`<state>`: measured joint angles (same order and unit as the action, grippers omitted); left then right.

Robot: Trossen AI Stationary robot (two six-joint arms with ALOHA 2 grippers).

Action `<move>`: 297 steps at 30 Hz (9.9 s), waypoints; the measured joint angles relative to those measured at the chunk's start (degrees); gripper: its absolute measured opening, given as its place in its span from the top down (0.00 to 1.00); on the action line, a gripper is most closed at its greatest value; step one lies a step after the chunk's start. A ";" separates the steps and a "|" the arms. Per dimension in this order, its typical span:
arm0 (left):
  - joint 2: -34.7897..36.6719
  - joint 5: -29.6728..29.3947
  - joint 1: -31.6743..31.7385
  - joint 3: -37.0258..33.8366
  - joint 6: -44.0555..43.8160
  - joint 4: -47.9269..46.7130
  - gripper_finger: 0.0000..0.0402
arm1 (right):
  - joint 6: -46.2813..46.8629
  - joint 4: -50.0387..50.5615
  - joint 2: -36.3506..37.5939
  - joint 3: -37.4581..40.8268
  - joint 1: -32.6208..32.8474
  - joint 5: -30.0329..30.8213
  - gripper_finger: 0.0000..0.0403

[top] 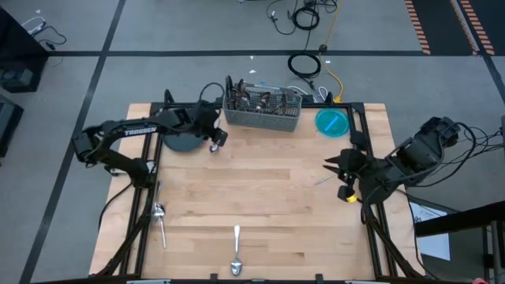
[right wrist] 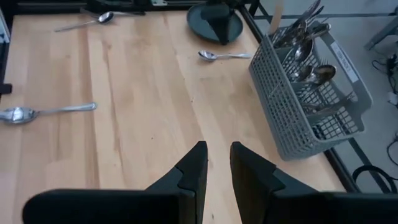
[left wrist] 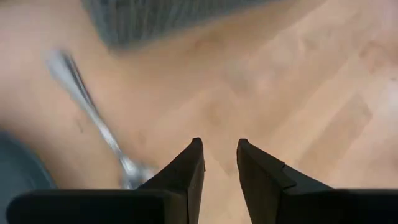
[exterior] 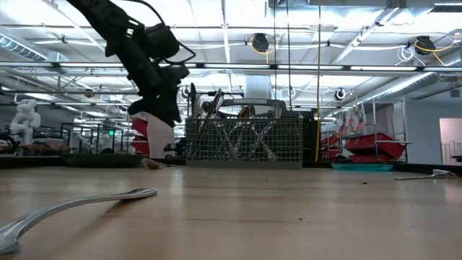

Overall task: Sort silverware
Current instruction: Put the fork into the silverware basket

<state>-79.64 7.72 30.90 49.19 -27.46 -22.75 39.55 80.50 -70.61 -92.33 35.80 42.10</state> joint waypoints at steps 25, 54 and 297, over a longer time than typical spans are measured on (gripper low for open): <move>39.42 -24.64 -51.16 -0.02 -16.34 21.50 0.74 | -12.24 -54.11 -1.71 27.04 -11.04 4.07 0.85; 53.72 -35.34 -55.41 0.04 -6.79 10.67 0.79 | -21.85 -71.53 -76.16 -42.73 -26.86 -48.20 1.00; -49.28 -35.46 -11.88 26.57 22.47 77.06 0.97 | 1.29 9.52 -15.76 -30.29 10.44 28.52 0.68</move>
<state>-128.92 -27.74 19.02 75.76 -4.99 54.31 40.83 90.02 -86.37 -122.63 46.24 70.62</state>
